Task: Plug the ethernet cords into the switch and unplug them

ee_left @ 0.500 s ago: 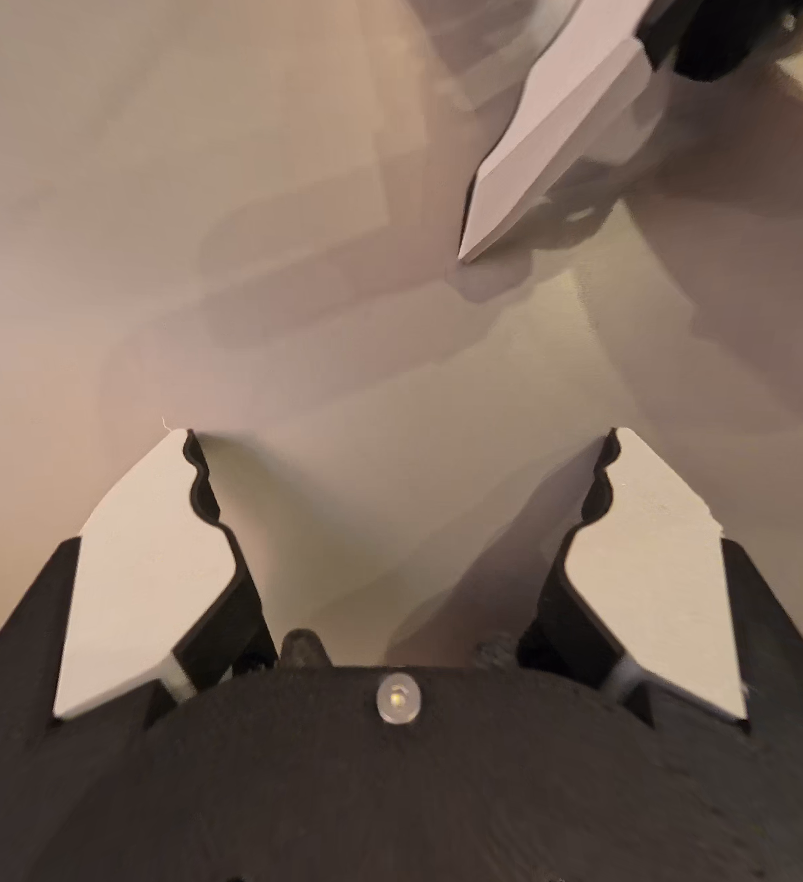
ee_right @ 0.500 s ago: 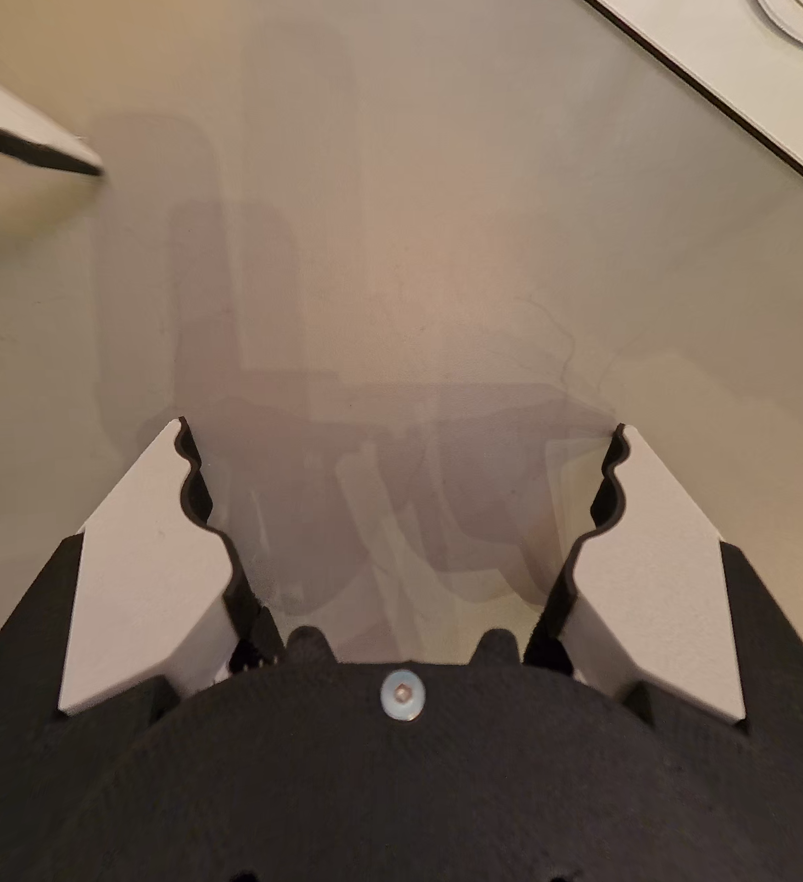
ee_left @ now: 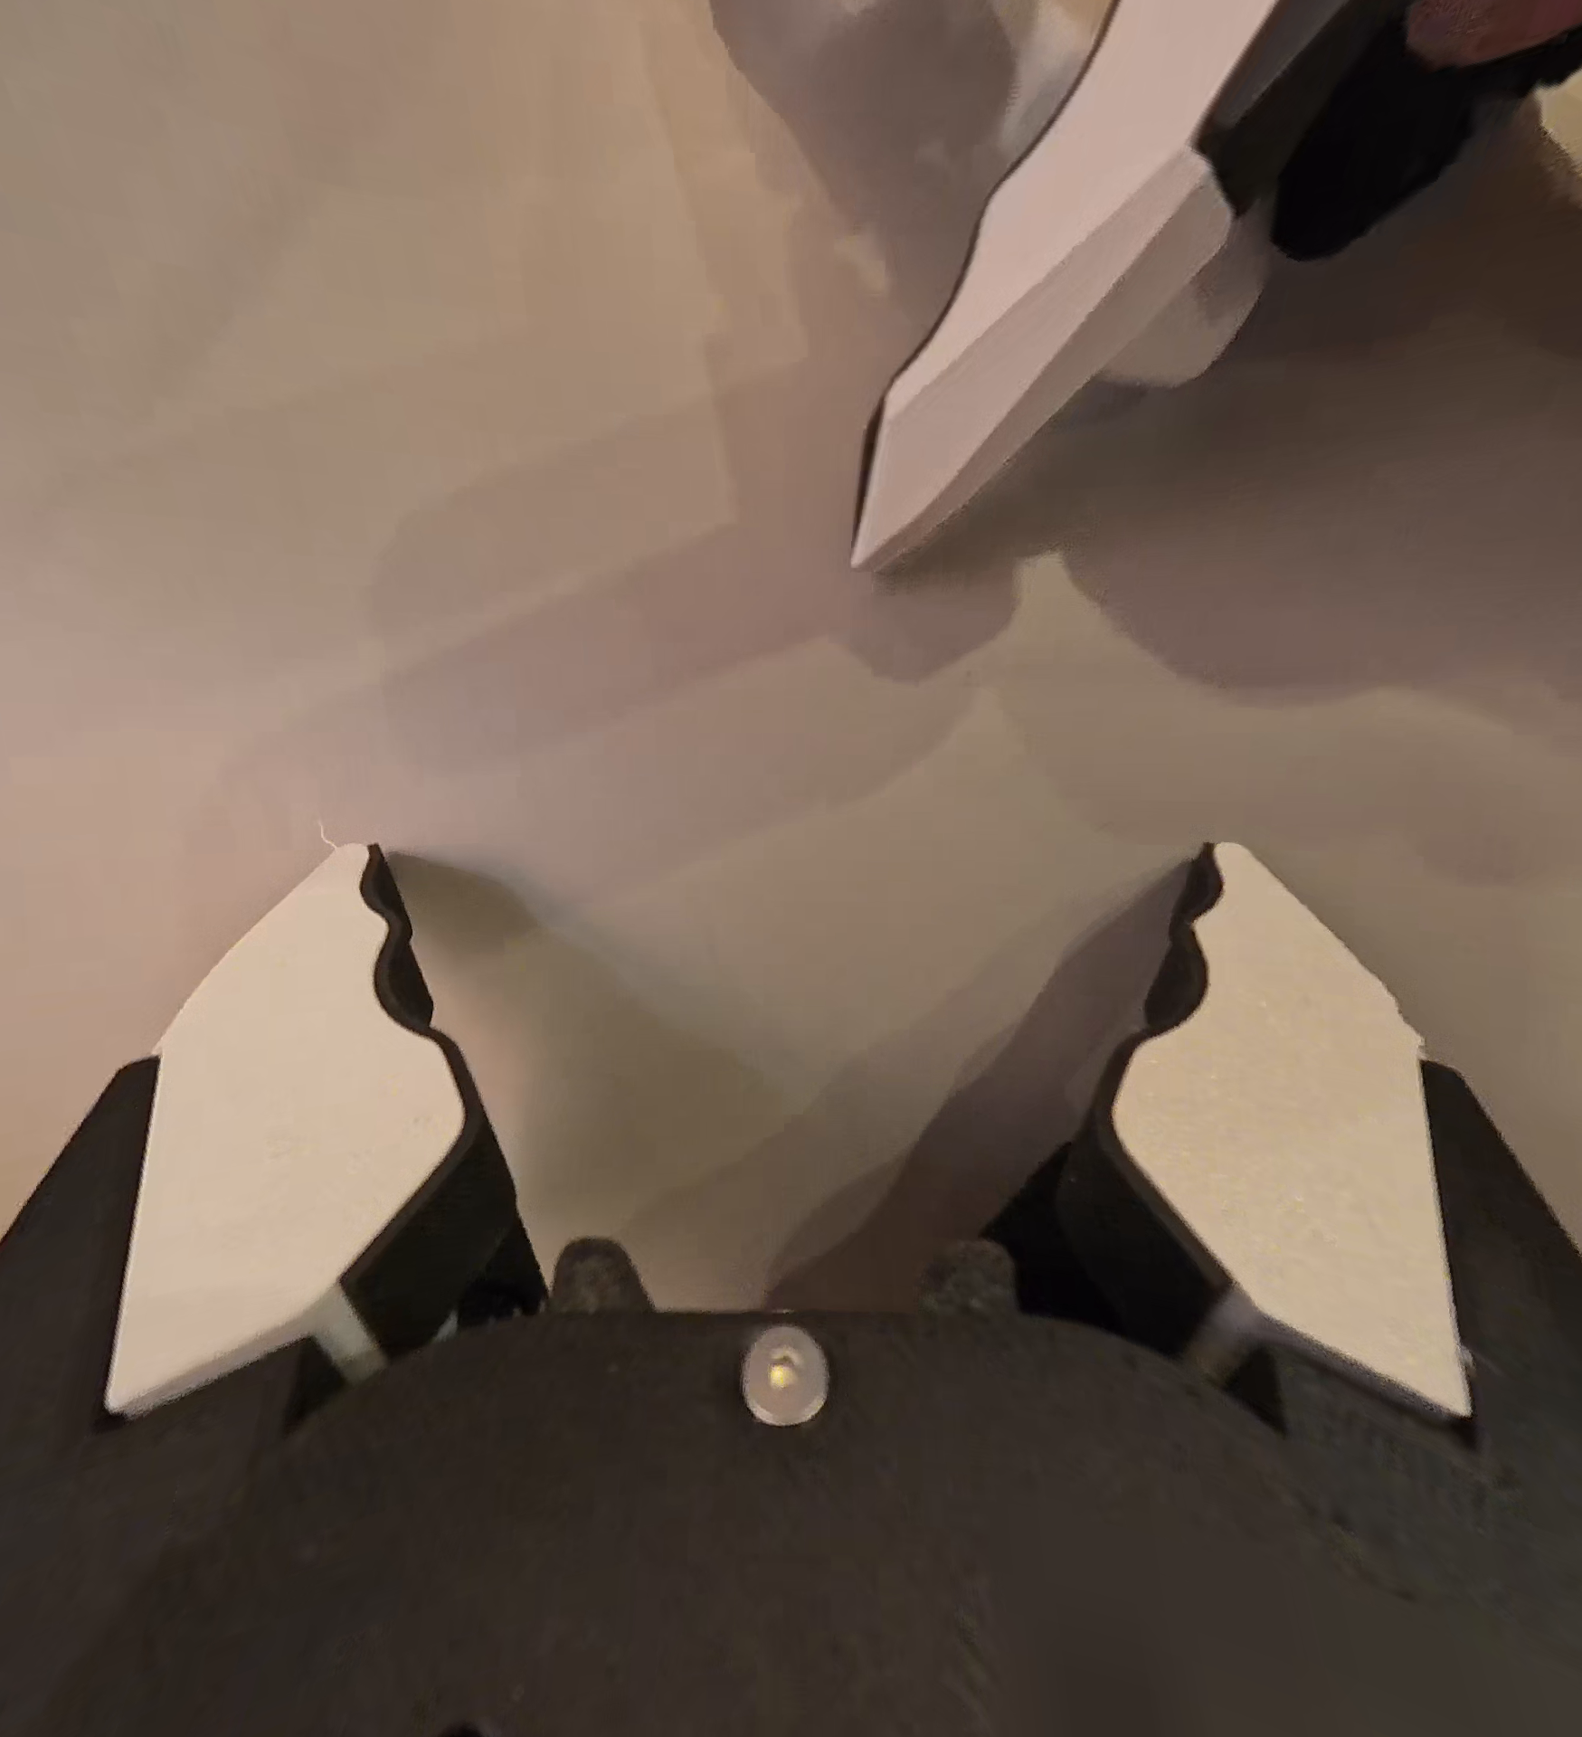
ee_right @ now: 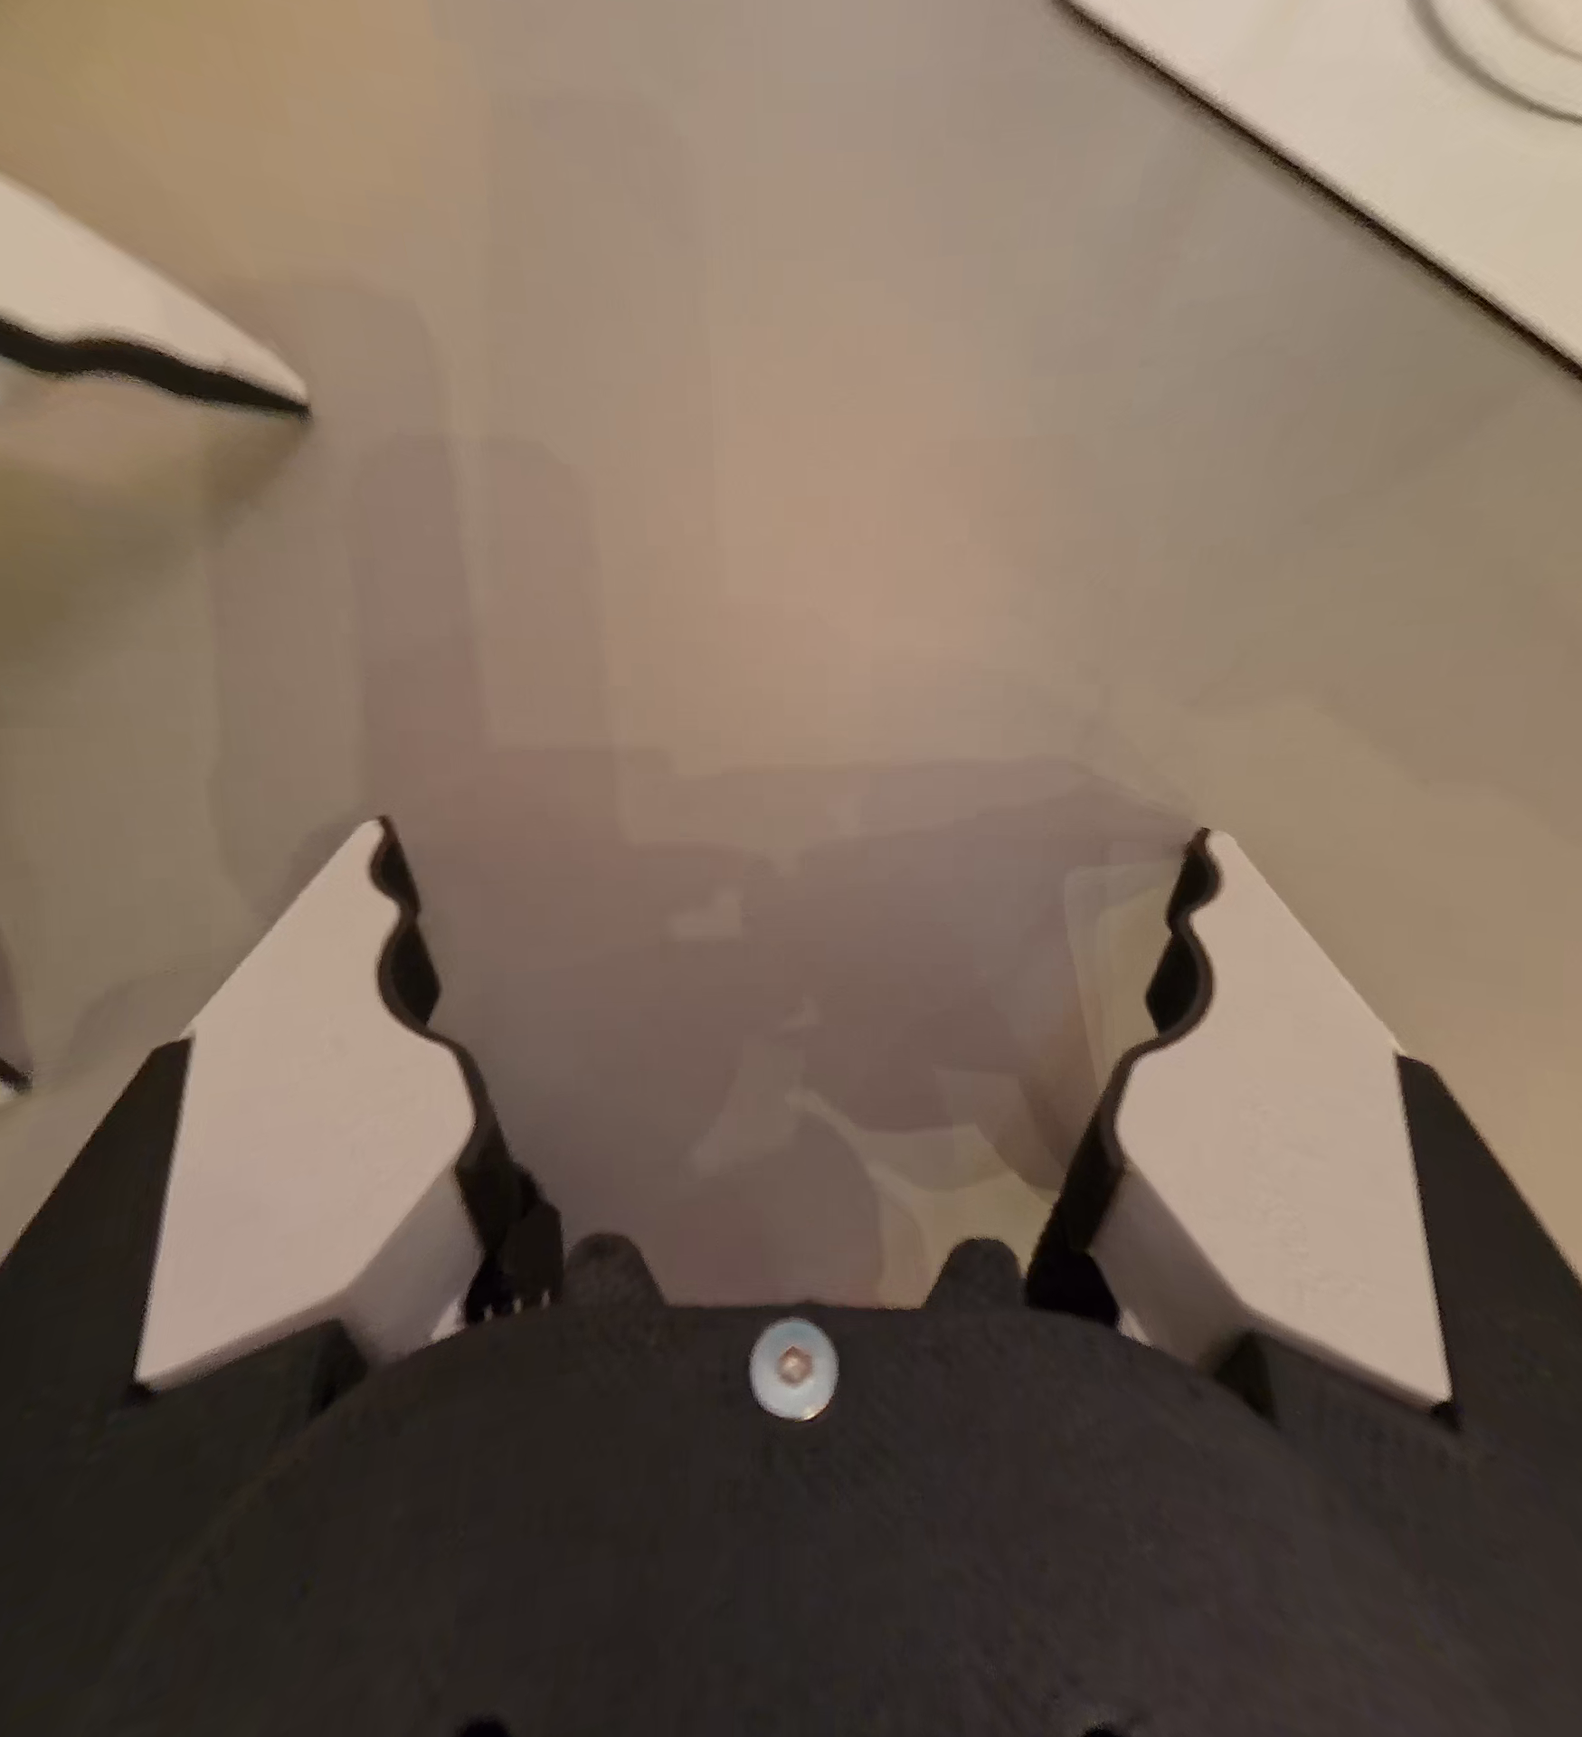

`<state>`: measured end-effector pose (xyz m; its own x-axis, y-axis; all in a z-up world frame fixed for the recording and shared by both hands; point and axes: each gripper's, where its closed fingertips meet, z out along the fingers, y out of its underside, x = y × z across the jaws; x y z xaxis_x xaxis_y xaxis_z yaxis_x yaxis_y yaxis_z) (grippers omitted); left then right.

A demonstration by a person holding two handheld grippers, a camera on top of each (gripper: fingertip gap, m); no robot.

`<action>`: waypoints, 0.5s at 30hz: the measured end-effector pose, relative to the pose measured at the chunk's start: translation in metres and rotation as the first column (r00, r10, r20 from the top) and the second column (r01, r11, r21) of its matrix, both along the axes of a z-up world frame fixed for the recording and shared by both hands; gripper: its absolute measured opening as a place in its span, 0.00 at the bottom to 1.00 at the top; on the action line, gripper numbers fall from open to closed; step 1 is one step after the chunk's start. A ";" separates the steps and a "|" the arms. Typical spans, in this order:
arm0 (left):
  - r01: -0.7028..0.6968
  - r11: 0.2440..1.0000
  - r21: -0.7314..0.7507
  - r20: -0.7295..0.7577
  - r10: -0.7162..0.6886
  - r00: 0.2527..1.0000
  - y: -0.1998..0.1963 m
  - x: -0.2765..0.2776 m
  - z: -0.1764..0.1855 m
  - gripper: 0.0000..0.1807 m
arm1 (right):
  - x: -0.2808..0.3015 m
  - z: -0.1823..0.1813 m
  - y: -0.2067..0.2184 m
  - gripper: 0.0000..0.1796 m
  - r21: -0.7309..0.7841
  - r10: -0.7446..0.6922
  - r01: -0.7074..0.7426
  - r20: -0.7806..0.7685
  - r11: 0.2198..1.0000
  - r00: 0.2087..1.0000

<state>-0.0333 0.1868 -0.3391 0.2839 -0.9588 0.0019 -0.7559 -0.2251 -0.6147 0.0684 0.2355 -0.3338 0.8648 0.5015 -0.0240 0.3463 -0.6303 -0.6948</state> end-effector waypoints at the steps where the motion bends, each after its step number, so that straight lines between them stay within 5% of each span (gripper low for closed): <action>1: -0.021 1.000 0.000 -0.001 0.021 1.000 0.001 0.003 0.000 0.81 | -0.001 0.001 0.003 0.85 -0.002 0.000 0.000 -0.016 1.000 1.000; 8: -0.054 0.999 0.001 0.001 0.054 0.999 0.001 0.011 0.000 0.81 | -0.009 0.021 0.011 0.85 -0.014 0.021 -0.026 -0.262 1.000 0.965; 15: -0.038 0.999 -0.002 -0.009 0.038 0.999 0.004 0.016 0.000 0.81 | -0.024 0.001 0.001 0.89 -0.031 0.199 -0.199 -0.025 0.979 0.980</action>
<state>-0.0169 0.1905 -0.3390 0.3204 -0.9473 0.0013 -0.7519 -0.2552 -0.6078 0.0448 0.2366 -0.3330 0.7469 0.6622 -0.0609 0.4525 -0.5732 -0.6831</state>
